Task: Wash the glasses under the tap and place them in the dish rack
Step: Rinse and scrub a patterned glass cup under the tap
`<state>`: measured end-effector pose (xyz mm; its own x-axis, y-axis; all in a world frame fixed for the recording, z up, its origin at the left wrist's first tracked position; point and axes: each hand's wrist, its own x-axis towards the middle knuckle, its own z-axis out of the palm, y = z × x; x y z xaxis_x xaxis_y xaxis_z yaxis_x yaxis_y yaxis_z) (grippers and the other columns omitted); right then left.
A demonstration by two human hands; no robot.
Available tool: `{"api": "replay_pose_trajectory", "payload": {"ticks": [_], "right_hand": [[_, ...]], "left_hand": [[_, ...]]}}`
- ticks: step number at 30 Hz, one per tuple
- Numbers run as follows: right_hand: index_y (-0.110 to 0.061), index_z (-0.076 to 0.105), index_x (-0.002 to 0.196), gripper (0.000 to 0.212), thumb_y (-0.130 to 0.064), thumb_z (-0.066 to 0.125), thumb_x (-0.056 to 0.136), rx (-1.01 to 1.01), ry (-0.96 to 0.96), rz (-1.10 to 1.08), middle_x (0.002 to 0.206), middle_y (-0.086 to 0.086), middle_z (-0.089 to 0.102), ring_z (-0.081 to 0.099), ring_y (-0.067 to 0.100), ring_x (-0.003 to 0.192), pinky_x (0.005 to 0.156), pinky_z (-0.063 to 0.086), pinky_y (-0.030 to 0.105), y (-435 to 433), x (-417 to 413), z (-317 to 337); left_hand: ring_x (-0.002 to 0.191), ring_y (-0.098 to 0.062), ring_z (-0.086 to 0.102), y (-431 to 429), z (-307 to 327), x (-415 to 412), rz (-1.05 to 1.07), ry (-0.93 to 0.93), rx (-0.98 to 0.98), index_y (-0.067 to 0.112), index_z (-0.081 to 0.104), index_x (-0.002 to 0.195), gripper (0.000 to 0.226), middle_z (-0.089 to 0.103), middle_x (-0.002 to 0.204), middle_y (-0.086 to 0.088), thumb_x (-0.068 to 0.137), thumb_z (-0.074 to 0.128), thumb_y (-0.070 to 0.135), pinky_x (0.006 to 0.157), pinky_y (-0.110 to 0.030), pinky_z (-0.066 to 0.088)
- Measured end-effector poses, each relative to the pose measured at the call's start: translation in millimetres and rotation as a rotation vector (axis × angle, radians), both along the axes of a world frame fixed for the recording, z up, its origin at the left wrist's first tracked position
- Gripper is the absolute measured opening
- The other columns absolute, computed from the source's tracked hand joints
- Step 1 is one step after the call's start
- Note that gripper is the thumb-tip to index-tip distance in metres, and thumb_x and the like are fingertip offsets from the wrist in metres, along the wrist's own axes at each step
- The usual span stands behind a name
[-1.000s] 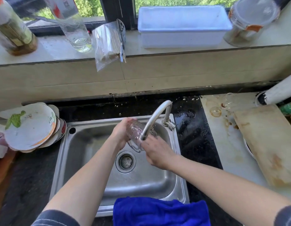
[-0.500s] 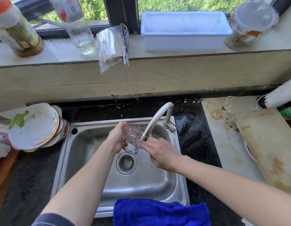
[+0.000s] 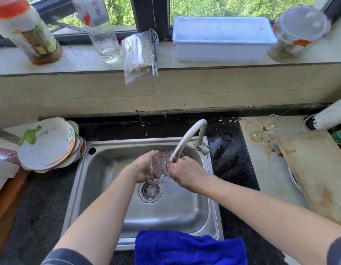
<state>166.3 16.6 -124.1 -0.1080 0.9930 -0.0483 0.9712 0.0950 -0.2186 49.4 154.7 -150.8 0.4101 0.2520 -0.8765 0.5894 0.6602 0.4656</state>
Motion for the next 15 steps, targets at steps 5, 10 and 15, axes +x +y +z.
{"api": "replay_pose_trajectory", "payload": {"ticks": [5,10,15], "right_hand": [[-0.009,0.060,0.110,0.036,-0.038,0.041,0.101,-0.010,0.145,-0.158,0.099,0.013,0.065,0.061,0.032,0.093,0.073,0.046,0.039,-2,-10,14],[-0.008,0.063,0.112,0.024,-0.023,0.055,0.096,-0.039,0.211,-0.083,0.113,0.009,0.066,0.061,0.028,0.103,0.078,0.055,0.040,-12,-12,8],[-0.008,0.072,0.086,0.015,-0.009,0.060,0.077,0.122,0.042,-0.023,0.088,0.004,0.070,0.067,0.028,0.072,0.051,0.053,0.035,-6,-13,0]], "left_hand": [[0.088,-0.029,0.065,-9,-6,-16,0.400,-0.365,-0.208,0.011,0.063,0.110,0.035,0.070,0.099,-0.012,0.093,0.051,0.039,0.082,-0.039,0.050],[0.092,-0.030,0.063,-2,-3,-21,0.475,-0.393,-0.225,0.006,0.058,0.112,0.030,0.064,0.103,-0.015,0.086,0.057,0.020,0.082,-0.042,0.053],[0.085,-0.028,0.064,0,-2,-18,0.321,-0.319,-0.261,0.003,0.062,0.105,0.027,0.066,0.097,-0.014,0.090,0.051,0.024,0.078,-0.041,0.053]]}}
